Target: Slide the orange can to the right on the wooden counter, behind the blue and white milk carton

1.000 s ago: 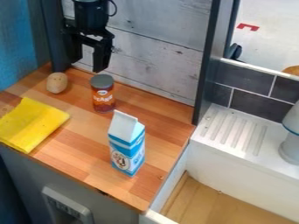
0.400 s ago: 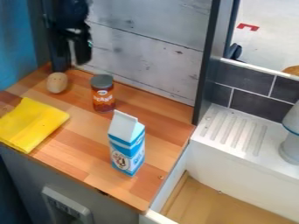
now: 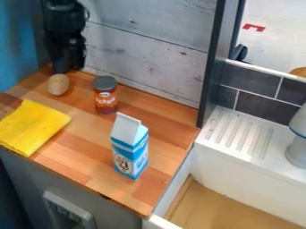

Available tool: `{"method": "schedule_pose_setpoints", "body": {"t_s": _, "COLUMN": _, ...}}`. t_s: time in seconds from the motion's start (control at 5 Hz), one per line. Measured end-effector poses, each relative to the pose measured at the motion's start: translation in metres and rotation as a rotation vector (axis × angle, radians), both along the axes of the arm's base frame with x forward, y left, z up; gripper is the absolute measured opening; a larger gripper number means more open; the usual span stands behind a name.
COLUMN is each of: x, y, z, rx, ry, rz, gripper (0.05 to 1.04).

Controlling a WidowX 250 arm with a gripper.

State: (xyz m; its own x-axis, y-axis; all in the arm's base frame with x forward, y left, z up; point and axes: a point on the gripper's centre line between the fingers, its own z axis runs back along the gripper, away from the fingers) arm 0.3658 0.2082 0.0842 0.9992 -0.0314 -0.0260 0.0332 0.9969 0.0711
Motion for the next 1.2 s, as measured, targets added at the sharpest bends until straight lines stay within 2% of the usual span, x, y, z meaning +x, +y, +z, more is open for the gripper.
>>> {"method": "schedule_pose_setpoints", "body": {"t_s": 0.2, "x": 0.006, "y": -0.003, "z": -0.013, "rx": 0.017, "ry": 0.010, "rz": -0.023, "gripper": 1.008}}
{"method": "schedule_pose_setpoints", "body": {"t_s": 0.6, "x": 0.007, "y": -0.024, "z": -0.026, "rx": -0.029, "ry": 0.030, "rz": -0.066, "gripper": 1.008}}
{"method": "schedule_pose_setpoints", "body": {"t_s": 0.8, "x": 0.008, "y": -0.032, "z": -0.038, "rx": -0.046, "ry": 0.059, "rz": -0.061, "gripper": 1.008}}
{"method": "schedule_pose_setpoints", "body": {"t_s": 1.0, "x": 0.006, "y": -0.059, "z": -0.048, "rx": -0.114, "ry": 0.090, "rz": -0.101, "gripper": 1.008}}
{"method": "schedule_pose_setpoints", "body": {"t_s": 1.2, "x": 0.006, "y": -0.086, "z": -0.051, "rx": -0.215, "ry": 0.100, "rz": -0.125, "gripper": 1.008}}
